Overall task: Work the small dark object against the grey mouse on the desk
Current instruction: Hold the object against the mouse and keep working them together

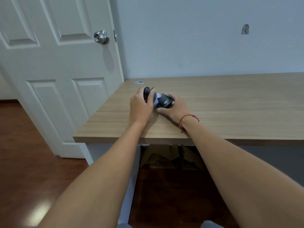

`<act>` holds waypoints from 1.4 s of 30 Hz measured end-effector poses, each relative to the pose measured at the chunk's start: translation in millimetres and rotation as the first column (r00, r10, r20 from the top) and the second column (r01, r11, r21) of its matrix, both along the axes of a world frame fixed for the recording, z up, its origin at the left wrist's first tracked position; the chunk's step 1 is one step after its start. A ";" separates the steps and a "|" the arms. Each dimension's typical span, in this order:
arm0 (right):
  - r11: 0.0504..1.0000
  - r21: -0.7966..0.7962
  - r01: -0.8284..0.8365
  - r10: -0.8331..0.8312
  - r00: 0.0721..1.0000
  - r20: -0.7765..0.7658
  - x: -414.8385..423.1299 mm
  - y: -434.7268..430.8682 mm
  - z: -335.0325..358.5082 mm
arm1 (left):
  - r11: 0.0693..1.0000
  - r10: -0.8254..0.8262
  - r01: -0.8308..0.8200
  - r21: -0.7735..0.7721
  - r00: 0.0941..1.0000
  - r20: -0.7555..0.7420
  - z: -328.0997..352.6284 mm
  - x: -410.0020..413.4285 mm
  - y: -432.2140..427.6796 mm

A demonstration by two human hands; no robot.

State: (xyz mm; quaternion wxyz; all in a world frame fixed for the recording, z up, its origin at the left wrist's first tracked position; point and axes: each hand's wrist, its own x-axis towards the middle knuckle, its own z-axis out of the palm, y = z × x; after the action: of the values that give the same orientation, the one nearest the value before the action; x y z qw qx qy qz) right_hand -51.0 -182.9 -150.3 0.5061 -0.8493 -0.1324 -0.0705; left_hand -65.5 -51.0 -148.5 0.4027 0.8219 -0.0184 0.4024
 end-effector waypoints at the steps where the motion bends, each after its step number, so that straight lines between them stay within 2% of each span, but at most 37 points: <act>1: 1.000 0.011 -0.006 0.006 1.000 -0.009 0.0 0.4 0.4 | 0.999 -0.047 0.046 0.026 0.998 0.050 1.6 -4.1 -4.5; 4: 1.000 0.031 0.000 0.000 1.000 -0.001 1.8 2.5 0.0 | 0.992 -0.083 0.074 0.102 0.993 0.084 0.2 -5.6 -9.0; 7: 0.999 -0.004 0.032 -0.031 0.999 0.020 -0.1 2.3 1.1 | 0.995 0.093 -0.093 0.023 0.996 -0.012 -2.3 4.7 2.1; 8: 0.999 0.001 0.039 -0.039 0.999 0.019 -0.6 2.0 1.1 | 0.996 0.088 -0.088 0.025 0.996 -0.008 -2.7 5.3 3.2; 11: 0.998 0.045 0.041 -0.041 0.999 0.001 2.0 1.2 0.0 | 0.992 -0.074 0.063 0.113 0.992 0.098 -1.6 -4.1 -6.9; 13: 0.998 0.050 0.034 -0.034 0.999 0.002 3.7 1.5 -0.3 | 0.987 -0.075 0.060 0.146 0.992 0.100 -4.0 -4.3 -9.1; 16: 0.999 0.014 0.031 -0.031 1.000 0.004 1.5 1.3 -0.1 | 0.994 0.096 -0.094 0.058 0.995 -0.040 -4.3 5.9 2.4; 21: 0.999 0.017 0.043 -0.043 0.999 0.012 3.4 0.2 0.4 | 0.995 -0.061 0.056 0.089 0.996 0.063 -2.0 -2.0 -3.3; 23: 0.999 0.009 0.049 -0.049 0.999 0.005 2.8 0.7 0.1 | 0.998 0.029 -0.029 0.059 0.999 -0.014 -3.7 4.5 0.7; 25: 0.999 0.016 0.037 -0.037 0.999 -0.016 2.2 1.1 -1.5 | 0.988 0.151 -0.152 0.004 0.977 -0.151 -5.7 13.4 9.3; 26: 0.999 0.021 0.034 -0.033 0.999 -0.028 1.8 1.2 -3.0 | 0.986 0.159 -0.164 -0.015 0.972 -0.173 -7.1 16.1 12.0; 31: 0.999 0.038 0.039 -0.037 0.997 -0.064 5.1 -1.1 -5.2 | 0.997 0.019 -0.022 -0.076 0.999 -0.044 -6.7 14.8 7.7; 34: 1.000 0.014 0.009 -0.008 0.999 -0.053 3.9 0.0 -5.6 | 0.994 0.085 -0.092 -0.061 0.990 -0.109 -8.4 20.8 11.8; 37: 1.000 -0.016 0.024 -0.025 0.998 -0.058 4.4 1.2 -7.5 | 0.995 0.012 -0.019 -0.100 0.998 -0.067 -8.4 19.6 12.4; 40: 0.981 -0.153 0.123 -0.124 0.992 0.007 5.4 4.5 -6.3 | 0.998 0.023 -0.023 -0.065 1.000 -0.011 -5.0 12.3 4.4; 42: 0.964 -0.214 0.155 -0.145 0.987 0.062 7.2 7.5 -7.5 | 0.994 0.103 -0.105 -0.029 0.992 -0.066 -6.5 13.0 4.5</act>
State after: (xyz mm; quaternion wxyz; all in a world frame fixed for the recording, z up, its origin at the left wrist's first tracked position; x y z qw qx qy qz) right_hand -43.8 -175.4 -157.8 0.3999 -0.9055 -0.0860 -0.1131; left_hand -52.4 -46.5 -154.9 0.3948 0.8278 0.0440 0.3962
